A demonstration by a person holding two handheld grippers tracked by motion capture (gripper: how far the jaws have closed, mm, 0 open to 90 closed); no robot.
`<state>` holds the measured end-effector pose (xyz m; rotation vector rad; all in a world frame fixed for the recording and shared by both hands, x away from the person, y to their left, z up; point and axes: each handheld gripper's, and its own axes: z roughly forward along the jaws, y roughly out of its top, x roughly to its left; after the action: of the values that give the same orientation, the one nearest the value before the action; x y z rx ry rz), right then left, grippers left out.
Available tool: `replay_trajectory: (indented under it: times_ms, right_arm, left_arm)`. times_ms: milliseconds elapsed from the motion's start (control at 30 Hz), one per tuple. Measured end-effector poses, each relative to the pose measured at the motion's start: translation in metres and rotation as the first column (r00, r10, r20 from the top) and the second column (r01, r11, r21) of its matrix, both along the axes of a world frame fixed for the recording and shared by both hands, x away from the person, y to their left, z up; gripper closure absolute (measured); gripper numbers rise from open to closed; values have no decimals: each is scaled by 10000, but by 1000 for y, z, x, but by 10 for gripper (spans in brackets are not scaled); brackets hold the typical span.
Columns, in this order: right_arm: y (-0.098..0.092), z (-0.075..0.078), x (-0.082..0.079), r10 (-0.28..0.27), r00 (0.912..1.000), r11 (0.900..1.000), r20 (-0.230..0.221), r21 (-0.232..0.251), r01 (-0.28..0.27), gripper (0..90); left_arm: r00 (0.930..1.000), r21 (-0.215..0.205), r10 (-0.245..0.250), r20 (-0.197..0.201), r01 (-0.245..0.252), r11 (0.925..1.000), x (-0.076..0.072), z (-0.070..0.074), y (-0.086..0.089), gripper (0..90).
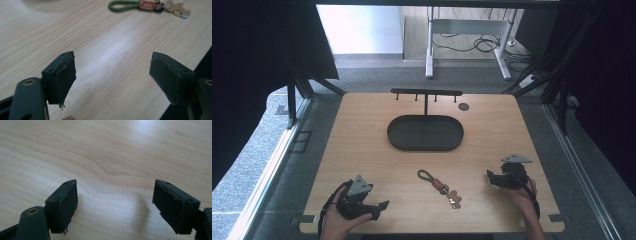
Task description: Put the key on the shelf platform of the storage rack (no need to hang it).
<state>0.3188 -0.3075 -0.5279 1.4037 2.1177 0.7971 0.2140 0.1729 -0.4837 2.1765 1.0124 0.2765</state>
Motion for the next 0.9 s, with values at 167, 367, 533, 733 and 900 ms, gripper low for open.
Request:
replay_trajectory:
  times_ms: [167, 367, 533, 733, 900]
  right_arm:
    - [-5, 8, -16, 539, 9981, 9984, 301, 146, -544, 261]
    - [-9, 18, -27, 728, 9969, 9967, 314, 326, -738, 269]
    - [-11, 18, -29, 827, 9963, 9950, 229, 543, -838, 285]
    - [-12, 17, -27, 998, 9950, 9911, 39, 876, -997, 278]
    - [-14, 17, -28, 1060, 9944, 9893, -46, 1010, -1050, 309]
  left_arm:
    - [9998, 170, -191, 12, 191, 9997, -2, -1, -6, 217]
    - [9993, 72, -277, 242, 275, 9996, -8, 5, -2, 216]
    - [9994, -54, -191, 294, 193, 9998, -7, 7, 3, 216]
    - [9996, 1, -42, 292, 42, 10000, -5, 6, 7, 217]
    - [9994, 22, 31, 358, -32, 10000, -4, 7, 9, 217]
